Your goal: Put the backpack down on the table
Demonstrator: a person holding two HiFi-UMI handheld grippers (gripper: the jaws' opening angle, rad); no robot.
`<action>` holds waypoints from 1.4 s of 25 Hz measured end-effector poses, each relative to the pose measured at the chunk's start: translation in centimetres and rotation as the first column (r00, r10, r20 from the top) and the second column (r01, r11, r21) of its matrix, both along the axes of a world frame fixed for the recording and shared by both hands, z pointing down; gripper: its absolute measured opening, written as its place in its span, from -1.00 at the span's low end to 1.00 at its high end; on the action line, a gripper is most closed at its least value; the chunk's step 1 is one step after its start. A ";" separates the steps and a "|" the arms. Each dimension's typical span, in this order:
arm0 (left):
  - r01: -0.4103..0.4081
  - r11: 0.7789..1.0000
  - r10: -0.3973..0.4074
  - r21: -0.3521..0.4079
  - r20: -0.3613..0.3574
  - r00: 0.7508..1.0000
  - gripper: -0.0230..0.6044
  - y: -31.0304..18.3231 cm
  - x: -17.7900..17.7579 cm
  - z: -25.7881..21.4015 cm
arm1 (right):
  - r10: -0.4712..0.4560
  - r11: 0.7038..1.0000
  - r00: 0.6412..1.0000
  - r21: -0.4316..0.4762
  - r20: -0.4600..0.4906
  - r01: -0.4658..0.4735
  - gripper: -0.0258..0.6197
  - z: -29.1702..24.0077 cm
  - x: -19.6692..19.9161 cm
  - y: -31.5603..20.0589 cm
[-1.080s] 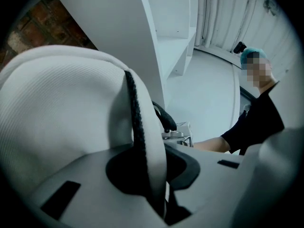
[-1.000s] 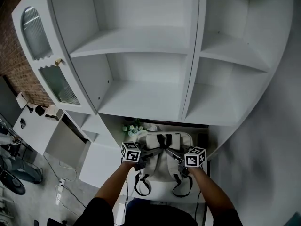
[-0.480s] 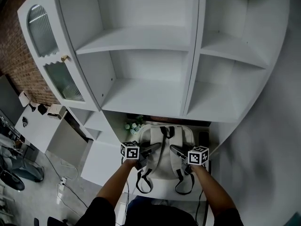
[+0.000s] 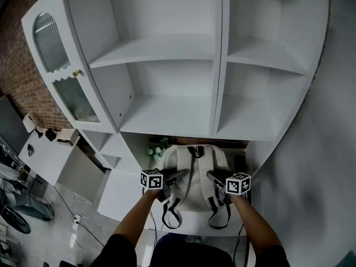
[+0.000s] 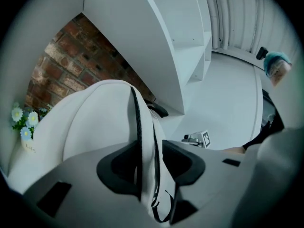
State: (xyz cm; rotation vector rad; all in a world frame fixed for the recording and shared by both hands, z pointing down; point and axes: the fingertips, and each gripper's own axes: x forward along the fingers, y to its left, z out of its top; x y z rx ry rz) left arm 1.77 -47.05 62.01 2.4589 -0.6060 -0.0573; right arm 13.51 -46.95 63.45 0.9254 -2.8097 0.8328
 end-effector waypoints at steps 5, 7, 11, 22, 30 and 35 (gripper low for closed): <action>0.010 1.000 -0.010 0.014 0.031 0.999 -0.43 -0.3 -0.7 -0.3 | 0.036 0.999 0.999 0.007 0.016 -0.036 -0.41 -0.7 1.5 -0.6; 0.016 1.000 -0.017 0.022 0.046 0.999 -0.43 -0.4 -0.9 -0.5 | 0.036 0.999 0.999 0.009 0.023 -0.036 -0.41 -1.1 1.5 -0.6; 0.015 0.999 -0.017 0.030 0.062 0.998 -0.42 -0.2 -1.5 -0.7 | 0.019 0.999 1.000 0.029 -0.001 -0.019 -0.41 -1.6 1.3 -0.5; 0.026 0.999 -0.027 0.043 0.026 0.999 -0.38 1.1 -2.4 -1.3 | -0.050 0.998 0.999 0.032 0.006 0.050 -0.41 -2.1 0.2 0.5; -0.002 0.997 -0.003 0.073 0.073 0.997 -0.38 2.5 -1.2 -2.1 | -0.136 0.988 0.990 0.063 -0.021 0.138 -0.46 -2.9 -2.6 2.4; -0.016 0.997 0.010 0.075 0.078 0.997 -0.51 3.5 -1.4 -2.0 | -0.119 0.990 0.993 0.079 -0.029 0.121 -0.61 -3.8 -3.6 3.8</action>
